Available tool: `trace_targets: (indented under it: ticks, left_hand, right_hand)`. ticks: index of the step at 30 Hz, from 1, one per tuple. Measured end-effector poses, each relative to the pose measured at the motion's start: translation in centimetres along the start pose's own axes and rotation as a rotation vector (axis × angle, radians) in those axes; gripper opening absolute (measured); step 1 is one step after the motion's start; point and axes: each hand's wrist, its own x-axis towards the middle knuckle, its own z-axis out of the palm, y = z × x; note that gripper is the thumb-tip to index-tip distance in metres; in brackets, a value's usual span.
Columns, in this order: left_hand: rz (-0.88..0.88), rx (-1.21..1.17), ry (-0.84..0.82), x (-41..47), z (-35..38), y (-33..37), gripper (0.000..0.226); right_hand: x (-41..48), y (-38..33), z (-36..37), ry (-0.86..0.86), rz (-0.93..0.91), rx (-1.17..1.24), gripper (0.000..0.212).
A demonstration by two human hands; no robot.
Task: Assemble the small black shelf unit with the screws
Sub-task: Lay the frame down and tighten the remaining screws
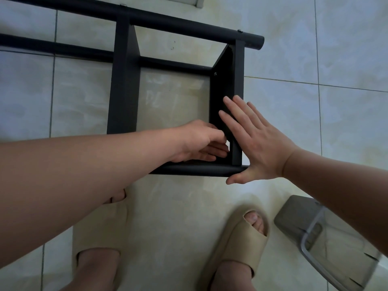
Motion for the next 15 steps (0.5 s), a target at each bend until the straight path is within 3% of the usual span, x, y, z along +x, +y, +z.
trace_targets:
  ticks: [15]
  left_hand:
    - [0.044,0.073,-0.015,-0.16,-0.50,-0.34,0.008]
  right_hand:
    - [0.01,-0.11,-0.11,-0.003,0.004,0.001,0.133]
